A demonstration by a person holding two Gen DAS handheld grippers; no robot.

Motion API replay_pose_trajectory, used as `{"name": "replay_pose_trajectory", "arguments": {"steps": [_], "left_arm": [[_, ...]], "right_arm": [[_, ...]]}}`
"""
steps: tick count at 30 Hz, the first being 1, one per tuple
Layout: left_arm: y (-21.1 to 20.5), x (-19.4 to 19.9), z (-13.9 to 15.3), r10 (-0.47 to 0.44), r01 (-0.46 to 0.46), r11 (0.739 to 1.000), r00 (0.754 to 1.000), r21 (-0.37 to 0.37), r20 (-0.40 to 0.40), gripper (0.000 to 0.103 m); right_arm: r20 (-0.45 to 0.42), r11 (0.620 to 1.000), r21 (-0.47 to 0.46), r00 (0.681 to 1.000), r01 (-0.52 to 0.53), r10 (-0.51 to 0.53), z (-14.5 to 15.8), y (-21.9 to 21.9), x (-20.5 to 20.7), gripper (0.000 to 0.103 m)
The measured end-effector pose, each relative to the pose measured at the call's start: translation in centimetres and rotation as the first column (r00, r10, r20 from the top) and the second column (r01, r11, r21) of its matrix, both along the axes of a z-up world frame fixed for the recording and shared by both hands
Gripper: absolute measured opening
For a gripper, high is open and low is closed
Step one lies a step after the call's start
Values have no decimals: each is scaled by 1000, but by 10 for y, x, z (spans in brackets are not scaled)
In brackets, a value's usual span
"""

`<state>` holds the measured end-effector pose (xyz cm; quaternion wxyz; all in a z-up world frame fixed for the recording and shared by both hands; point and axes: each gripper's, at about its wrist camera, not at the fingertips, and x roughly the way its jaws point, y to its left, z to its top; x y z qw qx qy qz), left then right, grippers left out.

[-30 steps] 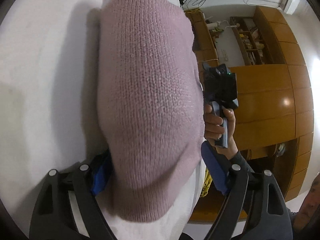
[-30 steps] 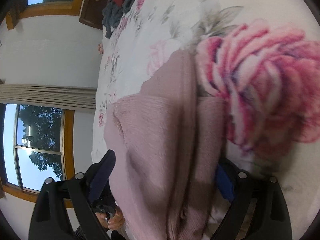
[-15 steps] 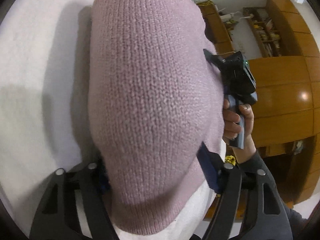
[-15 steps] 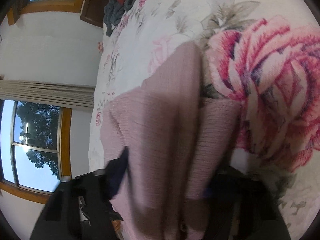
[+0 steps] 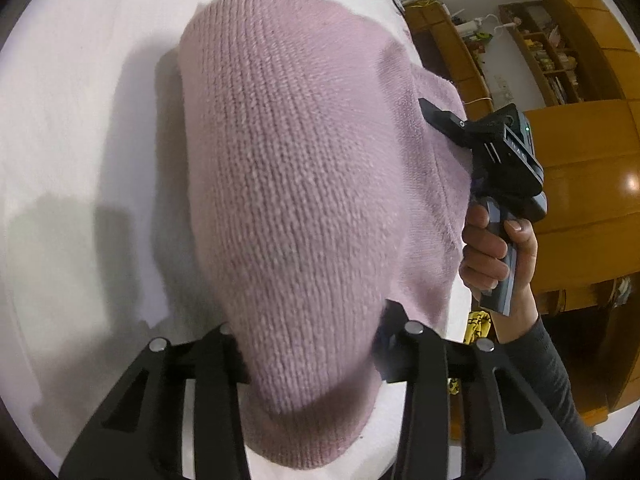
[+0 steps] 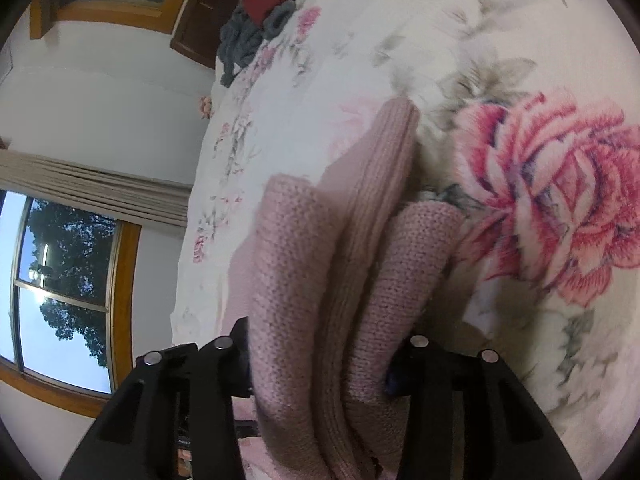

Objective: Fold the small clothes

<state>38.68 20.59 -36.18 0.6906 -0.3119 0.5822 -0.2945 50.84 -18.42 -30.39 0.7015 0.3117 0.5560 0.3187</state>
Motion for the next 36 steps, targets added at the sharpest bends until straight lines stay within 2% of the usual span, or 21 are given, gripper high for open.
{"name": "replay_pose_trajectory", "arguments": {"steps": [6, 11, 13, 18, 23, 28, 31, 33, 34, 36], "left_arm": [[19, -18, 37, -5, 5, 1000, 999, 13, 34, 36], [55, -65, 64, 5, -7, 999, 999, 40, 42, 36], [69, -88, 69, 17, -19, 999, 999, 50, 31, 36], [83, -90, 92, 62, -62, 995, 998, 72, 0, 36], [85, -116, 78, 121, -118, 992, 991, 52, -61, 36], [80, -137, 29, 161, -158, 987, 979, 32, -127, 37], [76, -136, 25, 181, -179, 984, 976, 23, -124, 51], [79, -135, 32, 204, -199, 978, 972, 56, -116, 69], [86, -138, 41, 235, -229, 971, 967, 75, -93, 74], [105, -148, 64, 314, -310, 944, 949, 110, -20, 96]], "right_arm": [[19, 1000, 23, 1000, -1, 1, 28, 15, -19, 44], [19, 995, 89, 999, -38, 37, 44, 48, -55, 44], [9, 992, 108, 998, -63, 62, 46, 66, -72, 44], [-36, 979, 163, 991, -119, 126, 34, 121, -124, 44], [-96, 970, 173, 977, -171, 189, 4, 162, -166, 44], [-161, 979, 134, 971, -156, 177, -38, 171, -185, 45], [-188, 984, 118, 970, -132, 153, -49, 160, -184, 51], [-173, 990, 79, 977, -114, 127, -39, 153, -183, 58], [-161, 992, 75, 980, -104, 115, -34, 149, -185, 61], [-123, 996, 52, 989, -77, 83, -16, 138, -194, 63]]}}
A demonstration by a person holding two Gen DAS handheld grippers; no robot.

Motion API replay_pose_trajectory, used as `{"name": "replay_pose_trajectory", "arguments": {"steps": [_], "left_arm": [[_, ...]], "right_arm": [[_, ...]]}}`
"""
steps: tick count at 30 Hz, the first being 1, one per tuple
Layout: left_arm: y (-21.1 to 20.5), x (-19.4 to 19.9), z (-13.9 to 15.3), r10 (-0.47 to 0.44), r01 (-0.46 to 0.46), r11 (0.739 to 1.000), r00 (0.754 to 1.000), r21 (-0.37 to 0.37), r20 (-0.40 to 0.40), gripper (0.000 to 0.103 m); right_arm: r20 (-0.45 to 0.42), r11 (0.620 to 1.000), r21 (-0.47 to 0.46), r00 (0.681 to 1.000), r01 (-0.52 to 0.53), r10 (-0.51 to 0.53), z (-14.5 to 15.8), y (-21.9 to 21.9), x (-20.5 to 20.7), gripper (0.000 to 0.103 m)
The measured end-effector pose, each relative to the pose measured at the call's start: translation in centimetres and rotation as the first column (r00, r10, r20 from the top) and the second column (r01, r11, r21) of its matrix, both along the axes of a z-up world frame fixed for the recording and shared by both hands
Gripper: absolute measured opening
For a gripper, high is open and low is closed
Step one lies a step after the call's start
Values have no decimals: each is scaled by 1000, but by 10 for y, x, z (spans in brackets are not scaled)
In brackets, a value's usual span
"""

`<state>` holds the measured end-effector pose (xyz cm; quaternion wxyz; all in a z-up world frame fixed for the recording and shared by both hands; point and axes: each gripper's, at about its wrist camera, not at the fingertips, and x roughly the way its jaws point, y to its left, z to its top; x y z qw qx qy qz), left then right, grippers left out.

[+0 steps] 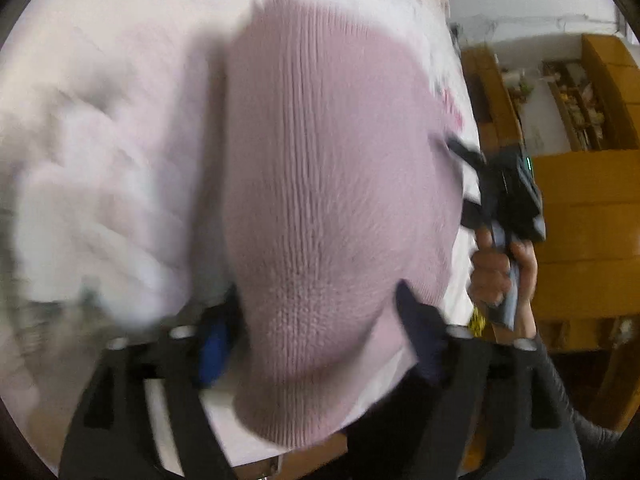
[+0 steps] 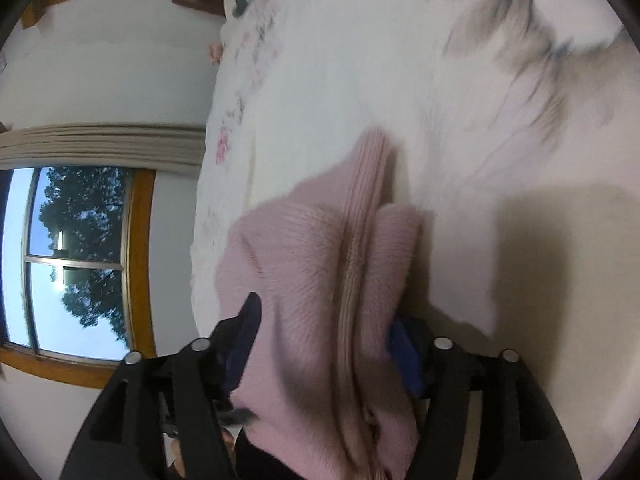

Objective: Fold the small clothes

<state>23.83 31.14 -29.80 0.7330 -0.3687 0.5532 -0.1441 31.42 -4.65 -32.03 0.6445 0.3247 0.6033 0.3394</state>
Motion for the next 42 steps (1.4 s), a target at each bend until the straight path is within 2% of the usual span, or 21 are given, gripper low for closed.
{"name": "replay_pose_trajectory", "arguments": {"steps": [2, 5, 9, 10, 12, 13, 14, 19, 21, 23, 25, 27, 28, 29, 31, 32, 33, 34, 37, 40, 42], "left_arm": [[11, -11, 18, 37, -38, 999, 998, 5, 52, 99], [8, -24, 34, 23, -23, 1000, 996, 4, 85, 100], [-25, -33, 41, -50, 58, 997, 988, -49, 145, 100], [-26, -31, 39, -64, 73, 996, 986, -54, 156, 100], [-40, -22, 32, -89, 99, 993, 983, -57, 159, 100], [-43, -26, 29, -85, 95, 994, 984, -61, 158, 100], [-47, -24, 25, -82, 95, 993, 984, -74, 160, 100], [-39, -34, -4, -74, 89, 988, 989, -123, 127, 100], [-38, -34, -5, -82, 98, 987, 989, -125, 124, 100], [-35, -32, 9, -103, 118, 984, 988, -135, 115, 100], [-20, -29, 31, -88, 122, 976, 979, -179, 184, 100], [-3, -14, 51, -55, 102, 980, 965, -173, 255, 100], [3, -5, 54, -42, 92, 980, 963, -175, 267, 100], [11, 10, 53, -29, 82, 979, 963, -188, 268, 100], [21, 35, 40, -8, 59, 973, 975, -224, 222, 100], [23, 46, 31, -2, 47, 971, 982, -236, 187, 100], [26, 59, 20, 3, 37, 969, 987, -246, 159, 100], [26, 64, 15, 1, 38, 967, 988, -253, 155, 100], [31, 75, -4, 21, 19, 957, 991, -288, 135, 100], [31, 75, -9, 17, 29, 955, 988, -294, 156, 100], [28, 71, -2, -4, 44, 966, 988, -255, 156, 100]], "right_arm": [[86, 999, -24, 996, 30, -28, 23, -10, -15, 63], [140, 999, -27, 990, 30, -26, 35, -12, -36, 62], [162, 999, -53, 987, 4, 4, 37, -2, -45, 57], [167, 997, -73, 986, 5, 8, 35, 2, -46, 53], [178, 994, -112, 984, -5, 25, 36, 13, -43, 35], [195, 992, -128, 980, -7, 32, 37, 15, -43, 20], [217, 990, -144, 975, -5, 36, 41, 15, -42, 12], [280, 979, -204, 960, 29, 30, 45, 6, -46, 10], [230, 966, -256, 973, 36, 25, 24, 3, -41, 10], [185, 971, -234, 983, 40, 4, 11, -2, -38, 13], [181, 984, -173, 983, 47, -15, 17, -7, -38, 21], [212, 987, -144, 976, 76, -44, 29, -13, -36, 37], [224, 984, -148, 973, 96, -61, 33, -14, -31, 49], [220, 982, -156, 973, 109, -73, 32, -14, -26, 52], [173, 986, -135, 982, 96, -72, 23, -9, -16, 49], [149, 988, -137, 988, 69, -48, 18, -2, -12, 27], [175, 984, -171, 984, 50, -20, 21, 7, -10, 17], [218, 982, -186, 976, 45, -4, 28, 13, -11, 12], [310, 978, -194, 951, 73, -10, 44, 17, -14, 11], [238, 956, -279, 971, 95, -27, 15, 12, -4, 11], [211, 958, -274, 977, 85, -27, 0, 9, -2, 13]]}}
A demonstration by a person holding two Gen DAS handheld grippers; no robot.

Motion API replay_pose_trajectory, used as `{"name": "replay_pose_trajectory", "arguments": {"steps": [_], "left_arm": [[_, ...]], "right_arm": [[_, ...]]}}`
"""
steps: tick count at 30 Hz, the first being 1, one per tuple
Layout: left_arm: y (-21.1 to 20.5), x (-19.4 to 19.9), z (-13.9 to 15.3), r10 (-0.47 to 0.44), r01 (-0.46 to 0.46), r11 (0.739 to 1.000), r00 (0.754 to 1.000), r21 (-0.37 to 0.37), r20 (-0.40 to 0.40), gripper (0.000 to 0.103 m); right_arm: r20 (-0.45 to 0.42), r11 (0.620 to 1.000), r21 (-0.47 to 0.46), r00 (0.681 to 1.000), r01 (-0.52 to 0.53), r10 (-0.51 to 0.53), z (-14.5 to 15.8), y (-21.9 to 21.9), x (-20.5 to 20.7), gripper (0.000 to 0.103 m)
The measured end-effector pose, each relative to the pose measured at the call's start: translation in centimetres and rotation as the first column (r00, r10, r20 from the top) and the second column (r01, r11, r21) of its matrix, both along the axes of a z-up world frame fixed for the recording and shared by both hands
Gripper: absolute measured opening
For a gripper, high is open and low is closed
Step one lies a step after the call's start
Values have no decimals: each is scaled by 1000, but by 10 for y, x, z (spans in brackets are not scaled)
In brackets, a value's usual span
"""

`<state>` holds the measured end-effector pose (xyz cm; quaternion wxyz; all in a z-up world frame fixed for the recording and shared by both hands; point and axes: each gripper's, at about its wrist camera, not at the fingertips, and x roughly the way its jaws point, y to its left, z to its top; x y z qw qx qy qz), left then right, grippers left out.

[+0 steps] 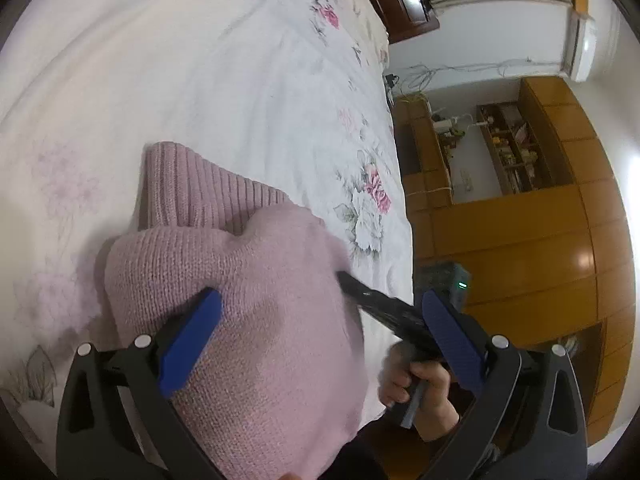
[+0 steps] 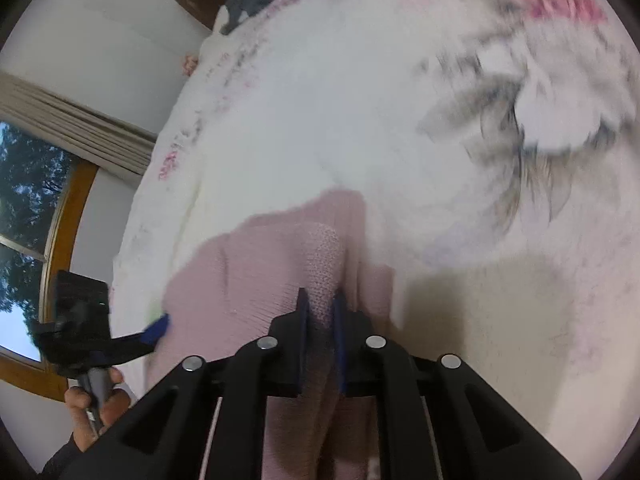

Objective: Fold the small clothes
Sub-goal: 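Lower the bundle onto the bed with both grippers and release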

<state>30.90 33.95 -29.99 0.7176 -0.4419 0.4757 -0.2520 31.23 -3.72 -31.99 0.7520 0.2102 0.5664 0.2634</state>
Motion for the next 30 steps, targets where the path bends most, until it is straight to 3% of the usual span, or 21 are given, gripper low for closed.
{"name": "replay_pose_trajectory", "arguments": {"steps": [2, 5, 7, 8, 10, 12, 14, 18, 20, 21, 23, 26, 30], "left_arm": [[-1, -3, 13, -18, 17, 999, 1000, 34, 6, 100], [2, -15, 32, -38, 39, 999, 997, -16, 73, 100], [-2, -21, 27, -64, 66, 997, 996, -33, 66, 100], [-7, -21, 18, -83, 83, 997, 996, -4, 32, 100], [-13, -21, 0, -98, 98, 995, 995, 24, 1, 100], [-16, -21, 2, -106, 106, 993, 994, 45, 5, 100], [-19, -21, 12, -104, 104, 991, 995, 82, -9, 100], [-18, -51, 44, -129, 126, 991, 989, 53, 70, 100], [-21, -63, 33, -144, 141, 987, 989, 77, 39, 100], [-23, -67, 20, -150, 149, 983, 989, 109, 5, 100], [-26, -69, 9, -143, 140, 984, 990, 110, 14, 100], [-35, -70, 18, -139, 135, 979, 990, 154, 18, 100], [-36, -84, 40, -168, 160, 979, 985, 127, 50, 100]], "right_arm": [[9, 1000, 16, 1000, -2, 2, 6, -2, -2, 20], [68, 1000, 26, 998, 7, -9, 32, -10, -15, 24], [107, 998, 55, 994, -38, 31, 48, -9, -33, 24], [106, 995, 58, 991, -83, 77, 49, -2, -42, 24], [93, 988, 3, 984, -153, 152, 41, 6, -54, 22], [77, 978, -100, 978, -184, 192, 23, 11, -58, 13], [60, 983, -87, 984, -162, 167, 21, 3, -54, 5], [93, 984, -50, 980, -174, 178, 49, -2, -71, 11], [93, 975, -37, 971, -220, 222, 49, 5, -83, 11], [91, 970, -60, 966, -237, 242, 43, 9, -88, 11], [80, 957, -149, 962, -248, 261, 24, 14, -90, 3], [73, 967, -129, 970, -221, 232, 16, 7, -88, 2], [103, 975, -112, 974, -192, 204, 37, -1, -106, 8]]}}
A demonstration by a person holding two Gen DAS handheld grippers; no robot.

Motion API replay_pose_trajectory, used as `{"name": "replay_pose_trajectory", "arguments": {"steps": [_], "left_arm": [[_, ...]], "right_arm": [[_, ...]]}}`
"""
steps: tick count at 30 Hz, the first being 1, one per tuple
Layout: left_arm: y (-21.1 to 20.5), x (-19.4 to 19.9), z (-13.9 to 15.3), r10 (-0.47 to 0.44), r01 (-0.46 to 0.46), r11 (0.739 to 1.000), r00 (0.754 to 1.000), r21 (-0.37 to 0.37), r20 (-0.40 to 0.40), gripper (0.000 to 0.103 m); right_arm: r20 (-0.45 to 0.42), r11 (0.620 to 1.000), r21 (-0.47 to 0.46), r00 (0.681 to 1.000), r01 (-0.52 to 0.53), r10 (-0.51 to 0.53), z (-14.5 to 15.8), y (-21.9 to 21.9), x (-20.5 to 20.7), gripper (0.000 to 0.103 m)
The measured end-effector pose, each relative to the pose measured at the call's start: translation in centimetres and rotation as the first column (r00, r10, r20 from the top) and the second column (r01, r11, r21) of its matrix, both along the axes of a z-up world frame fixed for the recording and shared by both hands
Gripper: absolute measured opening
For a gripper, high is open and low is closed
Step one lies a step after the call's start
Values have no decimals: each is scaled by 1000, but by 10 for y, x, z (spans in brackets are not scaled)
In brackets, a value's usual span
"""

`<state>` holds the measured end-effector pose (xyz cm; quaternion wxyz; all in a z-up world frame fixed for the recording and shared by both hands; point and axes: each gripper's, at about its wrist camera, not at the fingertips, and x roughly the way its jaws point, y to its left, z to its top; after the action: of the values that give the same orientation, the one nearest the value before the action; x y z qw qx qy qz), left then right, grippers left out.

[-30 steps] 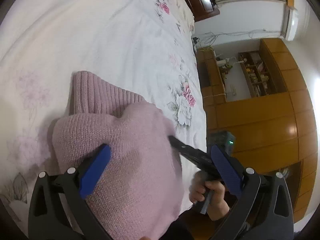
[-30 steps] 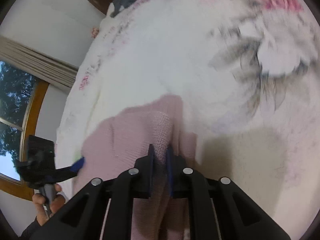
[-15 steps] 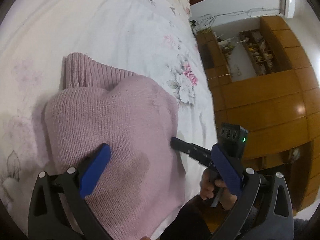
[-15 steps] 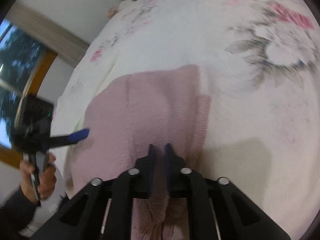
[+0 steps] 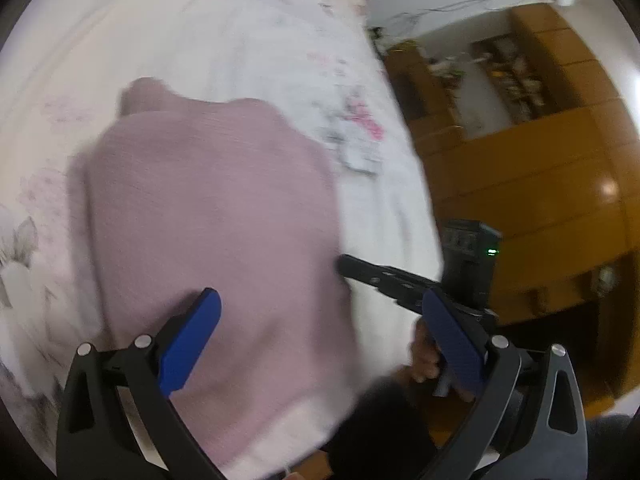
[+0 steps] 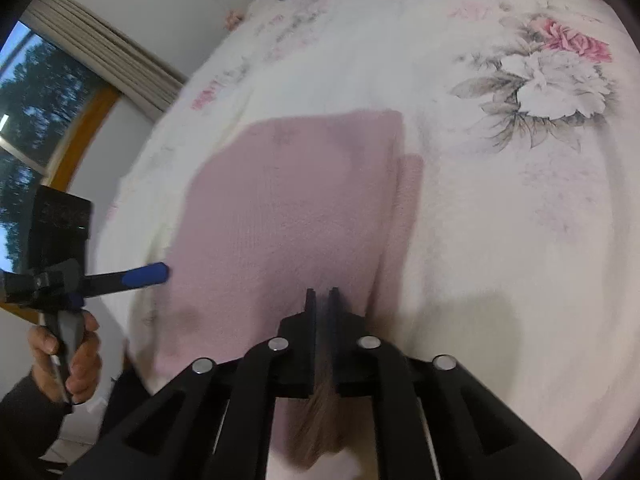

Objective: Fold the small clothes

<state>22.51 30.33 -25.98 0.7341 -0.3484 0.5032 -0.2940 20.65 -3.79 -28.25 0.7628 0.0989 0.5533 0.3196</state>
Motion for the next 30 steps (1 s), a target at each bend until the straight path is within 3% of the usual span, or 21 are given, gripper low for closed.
{"name": "replay_pose_trajectory", "arguments": {"steps": [2, 6, 11, 15, 17, 19, 22, 24, 26, 27, 29, 30], "left_arm": [[0, -10, -10, -8, 9, 998, 1000, 59, -23, 100], [-1, -12, -30, 32, -31, 999, 998, 14, -58, 100], [-1, -41, -5, 61, -60, 998, 997, 18, -44, 100], [-9, -61, -39, 61, -36, 982, 989, 183, -131, 100], [-13, -62, -56, 67, -33, 977, 986, 211, -154, 100], [-17, -64, -51, 72, -38, 971, 988, 237, -136, 100], [-19, -76, -31, 85, -54, 963, 990, 263, -109, 100], [-20, -90, -9, 101, -75, 933, 993, 353, -56, 100], [-22, -114, 20, 106, -123, 868, 992, 481, 62, 100], [-25, -131, 38, 99, -153, 845, 986, 512, 133, 100], [-28, -149, 62, 104, -196, 806, 976, 559, 192, 100], [-33, -162, 76, 109, -220, 754, 971, 619, 213, 100]], "right_arm": [[10, 999, 2, 999, -38, 38, 3, 6, -14, 8], [-7, 988, -135, 997, -79, 79, -27, 16, -19, 0], [46, 994, -94, 997, -49, 53, 6, 18, -37, 5], [11, 987, -147, 997, -72, 74, -7, 33, -55, 6], [-4, 973, -212, 996, -85, 86, -29, 45, -60, 4], [16, 969, -235, 996, -77, 82, -28, 53, -64, 5], [18, 977, -206, 998, -49, 54, -5, 62, -71, 33], [45, 978, -208, 998, -21, 31, 10, 65, -81, 46], [88, 974, -228, 996, 10, 10, 29, 66, -99, 74], [128, 966, -255, 992, 36, -4, 42, 68, -114, 80], [186, 953, -296, 983, 65, -10, 60, 61, -139, 92], [215, 942, -326, 976, 82, -11, 70, 62, -152, 93]]}}
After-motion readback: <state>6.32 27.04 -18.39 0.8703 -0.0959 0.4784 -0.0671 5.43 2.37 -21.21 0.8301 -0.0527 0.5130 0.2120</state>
